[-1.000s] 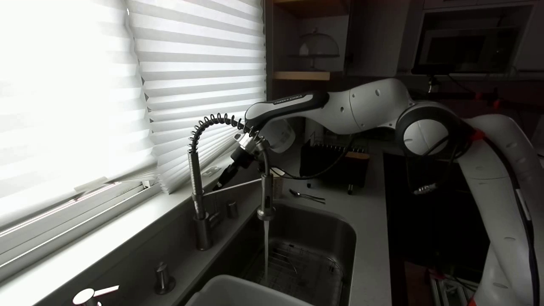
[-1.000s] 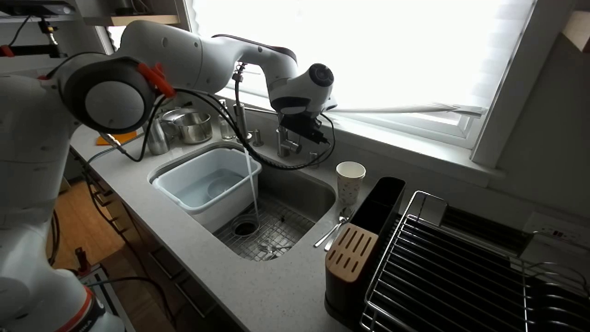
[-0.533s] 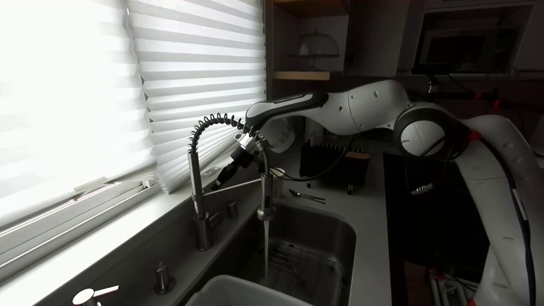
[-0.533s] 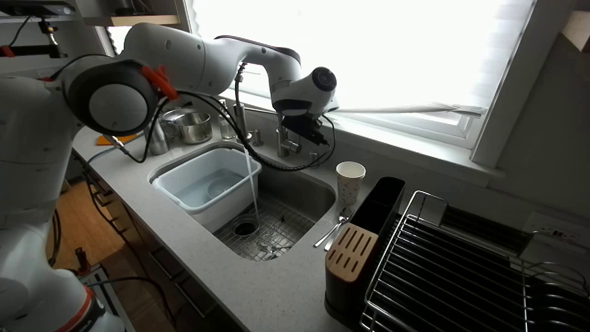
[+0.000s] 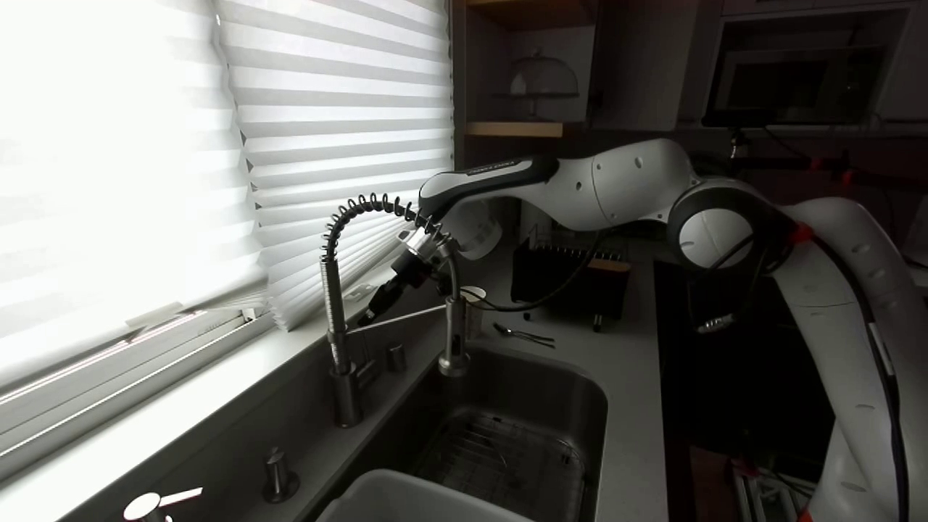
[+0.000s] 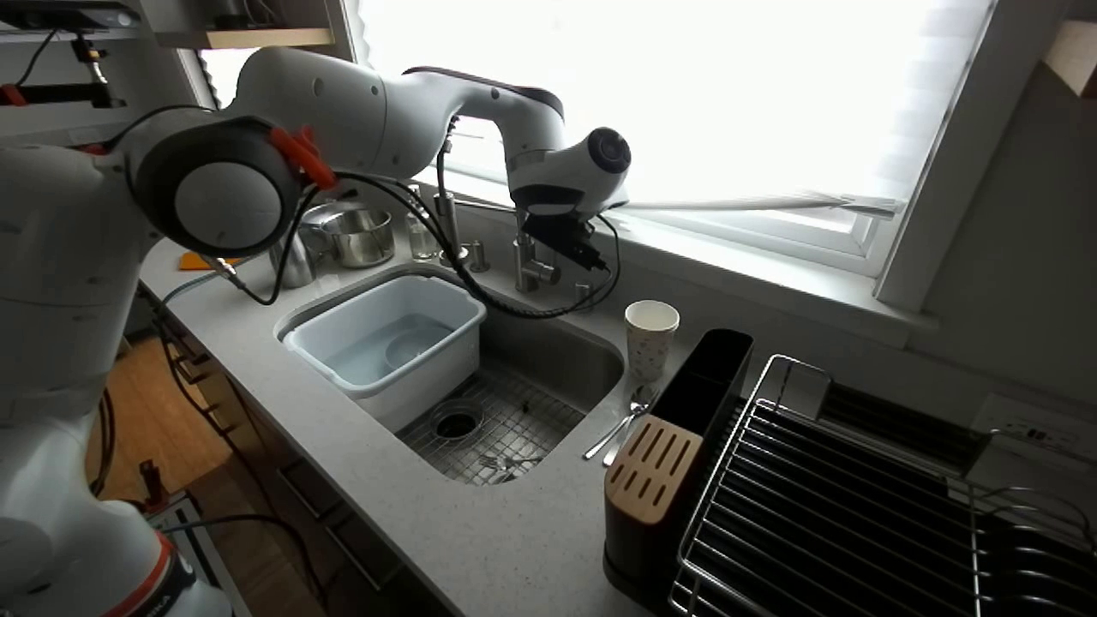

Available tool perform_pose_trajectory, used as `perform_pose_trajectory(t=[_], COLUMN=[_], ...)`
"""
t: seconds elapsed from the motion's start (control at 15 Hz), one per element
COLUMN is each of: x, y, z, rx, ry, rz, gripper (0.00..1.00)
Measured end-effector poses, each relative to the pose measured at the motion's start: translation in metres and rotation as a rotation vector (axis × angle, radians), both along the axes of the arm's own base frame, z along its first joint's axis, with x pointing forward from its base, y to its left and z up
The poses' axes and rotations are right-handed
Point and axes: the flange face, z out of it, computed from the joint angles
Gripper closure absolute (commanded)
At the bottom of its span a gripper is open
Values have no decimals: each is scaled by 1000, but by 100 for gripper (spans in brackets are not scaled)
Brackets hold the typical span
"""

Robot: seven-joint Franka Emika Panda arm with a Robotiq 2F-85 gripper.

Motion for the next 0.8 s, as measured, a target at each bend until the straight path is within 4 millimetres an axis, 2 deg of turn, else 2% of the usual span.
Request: perform_pose_trajectory(t=[0.13,0.2,0.33,0.53,0.8], x=[1,1,1,-4,-33], y=[0,-1,-2,-4,-26], z=[0,0,0,3,21], rx=[3,4,3,-6,-78], ry=[2,3,9,58,166], rz=[5,5,4,-5,-36], gripper=[99,74,66,44,13])
